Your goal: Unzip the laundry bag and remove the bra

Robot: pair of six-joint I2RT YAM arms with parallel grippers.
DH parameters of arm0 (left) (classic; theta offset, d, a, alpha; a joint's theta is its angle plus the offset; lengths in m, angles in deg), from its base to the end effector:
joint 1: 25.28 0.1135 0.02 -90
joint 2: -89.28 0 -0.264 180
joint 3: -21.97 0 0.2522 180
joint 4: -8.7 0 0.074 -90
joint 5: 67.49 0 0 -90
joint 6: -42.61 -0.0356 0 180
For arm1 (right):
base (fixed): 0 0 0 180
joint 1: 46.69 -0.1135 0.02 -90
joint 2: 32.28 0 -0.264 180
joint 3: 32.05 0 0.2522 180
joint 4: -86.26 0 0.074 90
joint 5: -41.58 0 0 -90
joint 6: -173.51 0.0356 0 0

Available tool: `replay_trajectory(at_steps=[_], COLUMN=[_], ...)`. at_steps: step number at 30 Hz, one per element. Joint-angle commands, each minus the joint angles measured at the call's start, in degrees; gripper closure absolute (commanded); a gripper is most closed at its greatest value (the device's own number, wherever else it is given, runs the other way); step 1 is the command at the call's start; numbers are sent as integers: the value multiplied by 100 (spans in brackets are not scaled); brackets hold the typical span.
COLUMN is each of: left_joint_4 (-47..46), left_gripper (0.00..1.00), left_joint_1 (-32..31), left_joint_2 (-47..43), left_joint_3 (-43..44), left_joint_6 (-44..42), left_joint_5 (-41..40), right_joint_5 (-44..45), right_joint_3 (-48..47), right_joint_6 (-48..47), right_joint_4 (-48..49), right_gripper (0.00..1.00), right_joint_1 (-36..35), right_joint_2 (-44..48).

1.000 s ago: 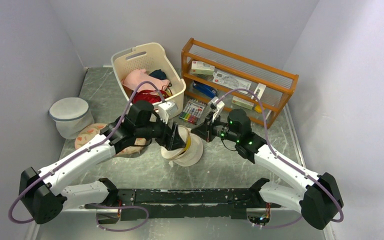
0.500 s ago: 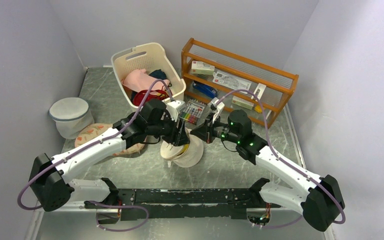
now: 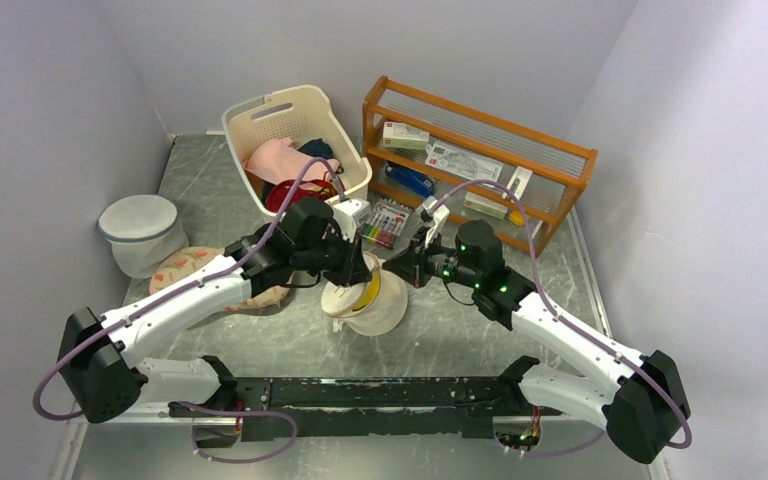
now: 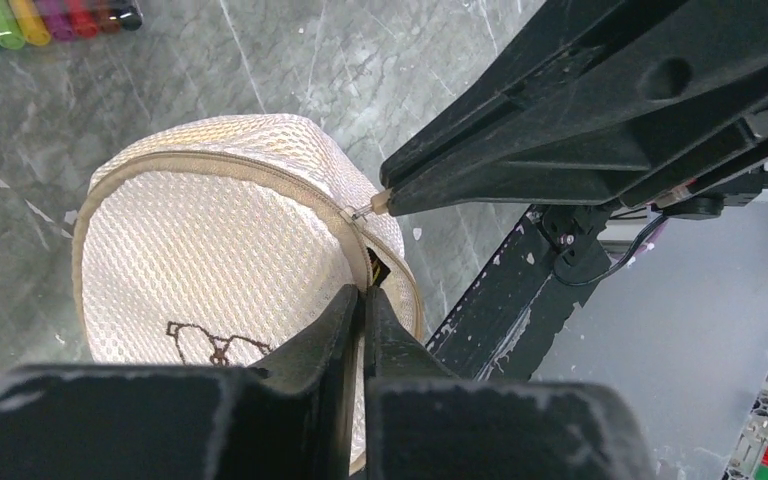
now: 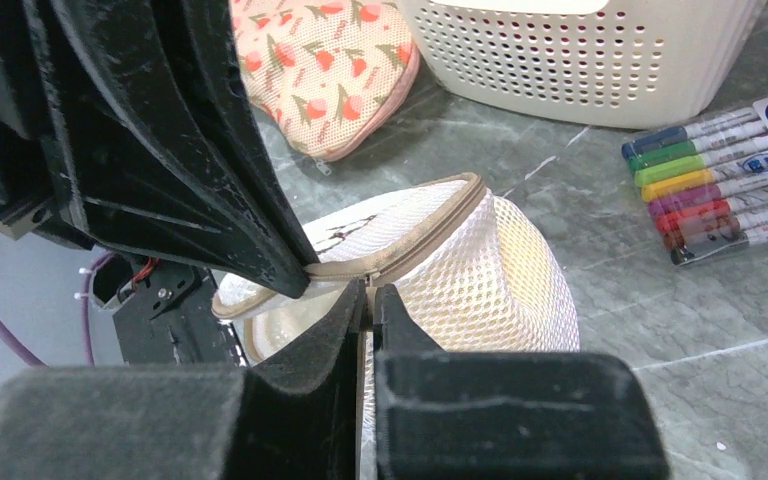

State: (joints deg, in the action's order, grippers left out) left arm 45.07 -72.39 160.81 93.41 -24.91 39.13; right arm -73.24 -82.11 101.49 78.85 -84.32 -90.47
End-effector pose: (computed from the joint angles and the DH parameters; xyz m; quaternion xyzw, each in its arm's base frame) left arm 0.1801 -0.2088 0.2993 0.2520 0.8492 -0.3603 0.2924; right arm 0.1754 0.1541 0.2737 -0.2608 0.7440 0.4270 0.4428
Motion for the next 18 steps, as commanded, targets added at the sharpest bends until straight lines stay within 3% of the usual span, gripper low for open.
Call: replay_trajectory(at_steps=[1,12,18], left_joint_4=[155,562,890], left_gripper=[90,93,93], left_joint_1=[-42,-39,-38], left_joint_2=[-201,-729,-1007], left_joint_3=[340,669,788], left_joint_6=[-172,-658,-758], left_joint_5=[-89,-333,-724], right_joint_5=[349,2085,2125], right_joint_3=[37,128,134], right_joint_6=[-7,429,587], right_joint_4=[31,-63,123], right_gripper=[100,100,100], right_joint_1=[-27,-17,90], right_joint_2=[68,-199,-572])
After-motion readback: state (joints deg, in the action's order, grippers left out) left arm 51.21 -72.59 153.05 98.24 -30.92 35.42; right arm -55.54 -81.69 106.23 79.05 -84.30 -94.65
